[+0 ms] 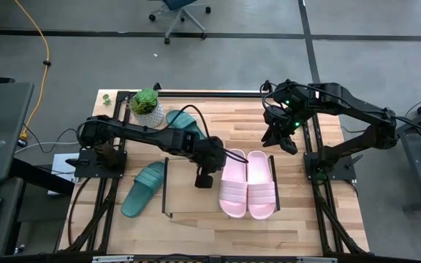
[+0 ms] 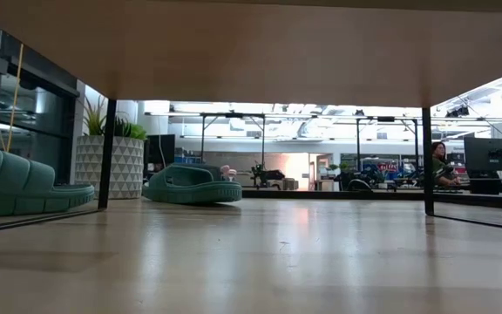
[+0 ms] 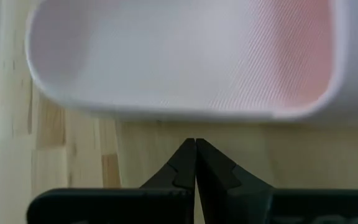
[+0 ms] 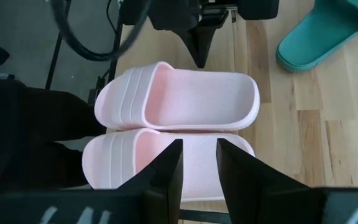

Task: Pick and place slides into the shelf
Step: Adjust the left pink slide on the shelf

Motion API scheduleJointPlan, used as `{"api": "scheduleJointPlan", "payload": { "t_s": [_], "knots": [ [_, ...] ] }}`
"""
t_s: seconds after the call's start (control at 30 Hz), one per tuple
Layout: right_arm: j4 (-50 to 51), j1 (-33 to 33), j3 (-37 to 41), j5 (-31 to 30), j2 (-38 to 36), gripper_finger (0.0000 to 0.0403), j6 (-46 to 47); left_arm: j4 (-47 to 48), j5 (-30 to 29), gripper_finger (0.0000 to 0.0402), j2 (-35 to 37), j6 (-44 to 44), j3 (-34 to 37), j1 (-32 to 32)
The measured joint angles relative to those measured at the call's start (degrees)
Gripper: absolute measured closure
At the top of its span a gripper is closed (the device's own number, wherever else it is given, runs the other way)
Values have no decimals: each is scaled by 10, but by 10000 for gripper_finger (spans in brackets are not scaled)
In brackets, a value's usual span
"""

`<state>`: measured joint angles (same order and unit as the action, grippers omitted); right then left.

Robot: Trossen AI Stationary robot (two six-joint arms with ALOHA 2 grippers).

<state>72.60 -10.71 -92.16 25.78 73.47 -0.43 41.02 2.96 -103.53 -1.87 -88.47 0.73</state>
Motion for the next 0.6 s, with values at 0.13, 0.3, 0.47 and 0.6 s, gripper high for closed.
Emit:
{"api": "scheduleJointPlan", "payload": {
  "t_s": [0.13, 0.3, 0.47, 0.6],
  "knots": [
    [0, 0, 0, -1, 0, 316, 0, 25, 23, 401, 0, 2, 0, 0],
    [0, 0, 0, -2, 0, 316, 0, 23, 46, 401, 0, 2, 0, -9],
    [0, 0, 0, -5, 0, 316, -7, 2, 52, 401, 0, -7, 0, -8],
    [0, 0, 0, -5, 0, 316, -9, -26, 65, 401, 0, -29, 0, -7]
  ]
}}
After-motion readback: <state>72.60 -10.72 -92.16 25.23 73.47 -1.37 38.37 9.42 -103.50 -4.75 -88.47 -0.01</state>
